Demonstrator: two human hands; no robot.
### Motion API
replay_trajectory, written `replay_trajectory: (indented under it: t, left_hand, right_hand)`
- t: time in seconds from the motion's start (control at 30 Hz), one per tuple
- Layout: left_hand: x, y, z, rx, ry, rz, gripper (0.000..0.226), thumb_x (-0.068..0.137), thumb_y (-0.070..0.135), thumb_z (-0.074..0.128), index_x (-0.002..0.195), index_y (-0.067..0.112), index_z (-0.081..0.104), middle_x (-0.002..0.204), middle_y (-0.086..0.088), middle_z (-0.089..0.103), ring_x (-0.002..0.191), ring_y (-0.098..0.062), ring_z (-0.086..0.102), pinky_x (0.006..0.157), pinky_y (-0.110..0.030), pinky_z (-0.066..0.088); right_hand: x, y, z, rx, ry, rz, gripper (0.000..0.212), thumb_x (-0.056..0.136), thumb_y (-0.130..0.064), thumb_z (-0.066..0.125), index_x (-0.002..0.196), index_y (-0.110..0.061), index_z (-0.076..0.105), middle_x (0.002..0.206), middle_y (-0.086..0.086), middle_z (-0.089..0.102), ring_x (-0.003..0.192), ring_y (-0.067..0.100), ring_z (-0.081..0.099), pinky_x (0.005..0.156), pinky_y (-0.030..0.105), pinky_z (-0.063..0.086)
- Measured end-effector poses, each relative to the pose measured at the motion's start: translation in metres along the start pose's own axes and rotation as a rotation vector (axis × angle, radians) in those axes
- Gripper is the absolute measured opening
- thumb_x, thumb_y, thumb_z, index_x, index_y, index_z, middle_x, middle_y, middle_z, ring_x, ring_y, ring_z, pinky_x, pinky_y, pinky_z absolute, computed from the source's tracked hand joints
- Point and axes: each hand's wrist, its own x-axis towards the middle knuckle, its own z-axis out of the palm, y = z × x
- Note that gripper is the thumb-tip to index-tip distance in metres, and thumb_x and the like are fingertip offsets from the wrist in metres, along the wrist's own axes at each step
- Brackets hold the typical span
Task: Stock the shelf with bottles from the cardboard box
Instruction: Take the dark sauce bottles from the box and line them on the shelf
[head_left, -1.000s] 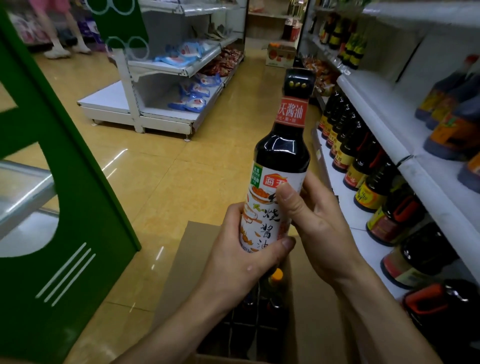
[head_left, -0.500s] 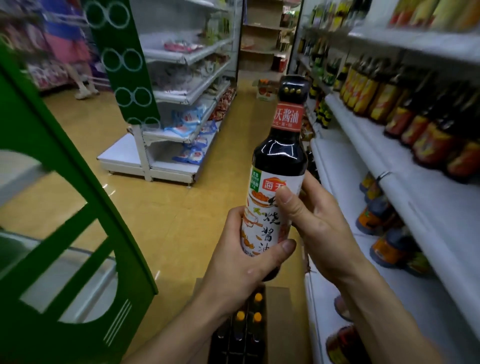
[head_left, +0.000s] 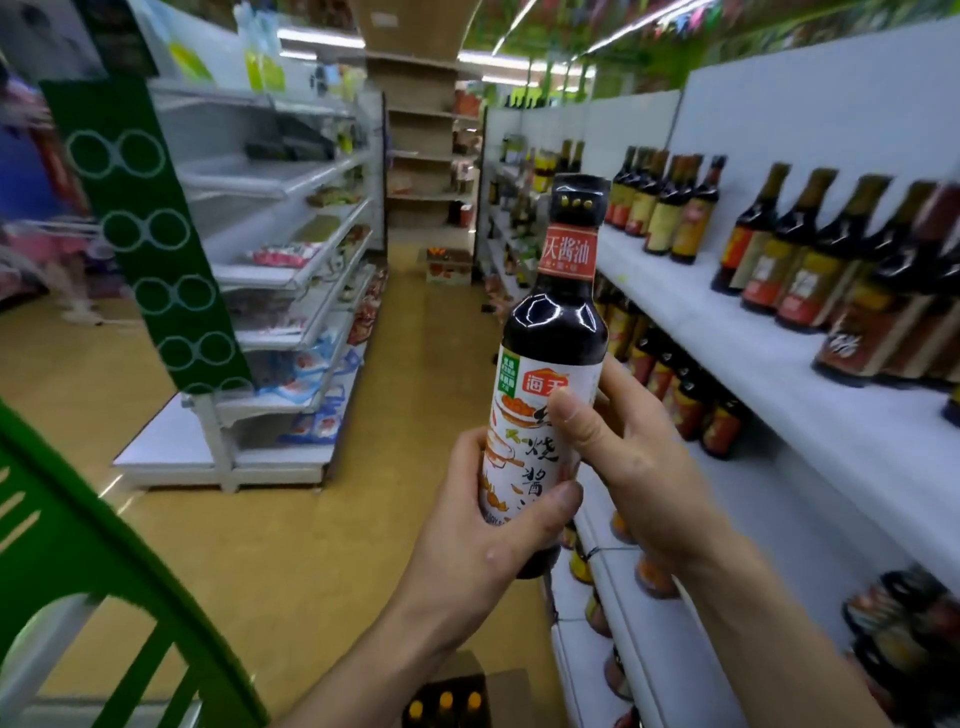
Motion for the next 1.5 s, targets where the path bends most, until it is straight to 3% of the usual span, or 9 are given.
replay_trajectory:
  t: [0.17, 0.3, 0.4, 0.5, 0.6, 0.73, 0.87, 1.23, 1.5]
  left_hand:
    - [0.02, 0.025, 0.039, -0.056, -0.149, 0.007, 0.048, 0.082, 0.027, 0.079, 0.121, 0.016, 0.052, 0.092, -0.007, 0.072, 0.075, -0.012, 0.067, 0.065, -0.022, 0.056]
    - [0.031, 0.026, 0.084, -0.068, -0.242, 0.004, 0.055, 0.078, 0.036, 0.082, 0.121, 0.017, 0.053, 0.102, -0.016, 0.07, 0.082, -0.022, 0.068, 0.068, -0.026, 0.057]
    - [0.036, 0.024, 0.125, -0.041, -0.323, 0.013, 0.062, 0.073, 0.05, 0.082, 0.122, 0.024, 0.055, 0.104, -0.006, 0.073, 0.094, -0.025, 0.072, 0.076, -0.035, 0.061]
    - [0.035, 0.028, 0.172, -0.09, -0.426, 0.003, 0.051, 0.083, 0.04, 0.082, 0.122, 0.023, 0.055, 0.102, -0.009, 0.071, 0.084, -0.02, 0.069, 0.074, -0.026, 0.059]
    - [0.03, 0.028, 0.219, -0.123, -0.507, 0.007, 0.054, 0.079, 0.045, 0.081, 0.121, 0.023, 0.056, 0.103, -0.008, 0.071, 0.085, -0.015, 0.07, 0.072, -0.022, 0.058]
    - [0.021, 0.025, 0.279, -0.137, -0.623, 0.026, 0.059, 0.071, 0.057, 0.077, 0.119, 0.03, 0.057, 0.106, 0.003, 0.074, 0.099, -0.017, 0.071, 0.081, -0.029, 0.06]
    - [0.013, 0.024, 0.332, -0.153, -0.733, 0.056, 0.051, 0.076, 0.05, 0.074, 0.118, 0.027, 0.058, 0.108, 0.004, 0.074, 0.101, -0.014, 0.071, 0.086, -0.03, 0.058]
    - [-0.004, 0.017, 0.431, -0.184, -1.066, 0.033, 0.039, 0.086, 0.038, 0.075, 0.119, 0.031, 0.056, 0.112, 0.006, 0.073, 0.107, -0.013, 0.07, 0.094, -0.037, 0.059]
    - [-0.013, 0.006, 0.473, -0.205, -1.32, -0.055, 0.039, 0.089, 0.027, 0.075, 0.122, 0.028, 0.054, 0.109, 0.01, 0.074, 0.103, -0.006, 0.072, 0.083, -0.021, 0.058]
  right_hand:
    - [-0.011, -0.036, -0.038, -0.06, 0.137, -0.006, 0.048, 0.085, -0.047, 0.066, 0.127, -0.023, 0.062, 0.113, -0.005, 0.077, 0.108, 0.013, 0.073, 0.086, 0.024, 0.059]
    - [-0.035, -0.055, -0.075, -0.121, 0.258, 0.011, 0.049, 0.081, -0.052, 0.067, 0.124, -0.027, 0.063, 0.115, -0.004, 0.077, 0.109, 0.015, 0.073, 0.091, 0.03, 0.06]
    - [-0.058, -0.071, -0.109, -0.17, 0.335, 0.026, 0.041, 0.09, -0.043, 0.066, 0.127, -0.025, 0.062, 0.117, -0.003, 0.076, 0.11, 0.015, 0.073, 0.092, 0.03, 0.059]
    - [-0.085, -0.09, -0.144, -0.212, 0.414, 0.034, 0.04, 0.089, -0.038, 0.063, 0.127, -0.023, 0.061, 0.113, -0.008, 0.077, 0.107, 0.01, 0.073, 0.088, 0.024, 0.059]
    - [-0.114, -0.105, -0.174, -0.264, 0.5, 0.04, 0.044, 0.089, -0.045, 0.068, 0.126, -0.022, 0.062, 0.115, -0.006, 0.077, 0.108, 0.012, 0.073, 0.088, 0.027, 0.06]
    - [-0.155, -0.122, -0.213, -0.297, 0.627, 0.042, 0.05, 0.085, -0.048, 0.067, 0.126, -0.021, 0.063, 0.115, -0.002, 0.077, 0.108, 0.015, 0.074, 0.087, 0.028, 0.06]
    - [-0.192, -0.139, -0.244, -0.361, 0.742, 0.052, 0.038, 0.093, -0.042, 0.068, 0.122, -0.018, 0.064, 0.11, -0.002, 0.078, 0.104, 0.014, 0.075, 0.083, 0.025, 0.059]
    - [-0.264, -0.162, -0.288, -0.506, 1.016, 0.109, 0.041, 0.083, -0.041, 0.068, 0.119, -0.022, 0.064, 0.106, 0.0, 0.078, 0.1, 0.016, 0.075, 0.082, 0.029, 0.061]
    - [-0.296, -0.154, -0.295, -0.55, 1.305, 0.181, 0.041, 0.082, -0.041, 0.072, 0.118, -0.023, 0.063, 0.105, -0.004, 0.078, 0.099, 0.013, 0.076, 0.081, 0.029, 0.062]
